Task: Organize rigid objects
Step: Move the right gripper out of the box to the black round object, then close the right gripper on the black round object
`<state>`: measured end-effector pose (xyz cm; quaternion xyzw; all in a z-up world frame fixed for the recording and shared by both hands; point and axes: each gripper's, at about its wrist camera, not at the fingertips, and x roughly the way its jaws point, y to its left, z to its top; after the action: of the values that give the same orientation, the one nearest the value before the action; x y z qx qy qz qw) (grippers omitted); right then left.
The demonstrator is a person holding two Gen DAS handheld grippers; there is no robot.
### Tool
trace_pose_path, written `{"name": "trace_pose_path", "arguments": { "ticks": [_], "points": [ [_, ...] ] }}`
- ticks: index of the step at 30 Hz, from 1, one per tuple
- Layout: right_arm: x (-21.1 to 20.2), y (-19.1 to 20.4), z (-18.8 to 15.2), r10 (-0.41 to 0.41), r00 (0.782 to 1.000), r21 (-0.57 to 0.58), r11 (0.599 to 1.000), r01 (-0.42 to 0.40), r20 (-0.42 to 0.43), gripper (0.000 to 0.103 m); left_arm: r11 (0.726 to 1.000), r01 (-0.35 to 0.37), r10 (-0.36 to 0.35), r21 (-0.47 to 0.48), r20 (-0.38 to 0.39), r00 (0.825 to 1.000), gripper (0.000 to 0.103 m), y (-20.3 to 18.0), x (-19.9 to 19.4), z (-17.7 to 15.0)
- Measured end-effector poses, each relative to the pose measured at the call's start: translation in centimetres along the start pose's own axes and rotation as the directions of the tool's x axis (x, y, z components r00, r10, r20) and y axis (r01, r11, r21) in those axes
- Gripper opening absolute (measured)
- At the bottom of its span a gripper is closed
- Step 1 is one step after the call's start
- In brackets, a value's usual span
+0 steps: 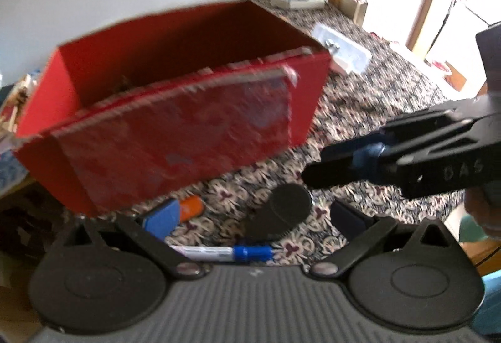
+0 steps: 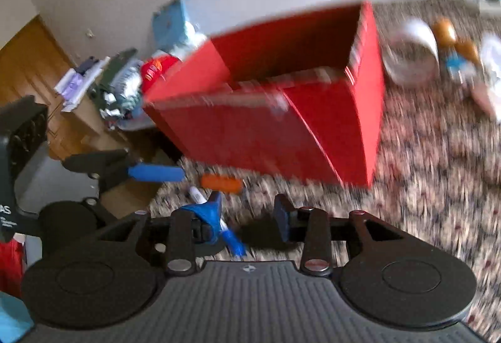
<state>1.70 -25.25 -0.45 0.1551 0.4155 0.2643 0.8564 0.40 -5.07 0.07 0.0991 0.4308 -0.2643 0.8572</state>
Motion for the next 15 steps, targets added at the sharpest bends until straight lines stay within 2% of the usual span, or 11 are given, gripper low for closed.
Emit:
{"name": "trace_pose_path", "arguments": {
  "ticks": [3,9,15],
  "points": [
    [0.5,-1.3,-0.8,-0.038,0.999,0.070,0.997,0.038,-0.005,0.023,0.999,0.020,-0.019,0.032,-0.024,1.000,0.101,-0.7,1.0,-0.6],
    [1.3,-3.2,-2.0,-0.027,0.999,0.186,0.982,0.033,-0.032,0.029,0.993,0.056,-0.050,0.103,-0.062,0.997,0.101,-1.7,2.9,-0.9],
    [2.1,-4.8,-2.9,0.002,0.999,0.332,0.943,0.010,-0.037,0.030,0.991,0.069,-0.058,0.117,-0.087,0.994,0.089,-1.6,4.7,-0.6]
  ]
}}
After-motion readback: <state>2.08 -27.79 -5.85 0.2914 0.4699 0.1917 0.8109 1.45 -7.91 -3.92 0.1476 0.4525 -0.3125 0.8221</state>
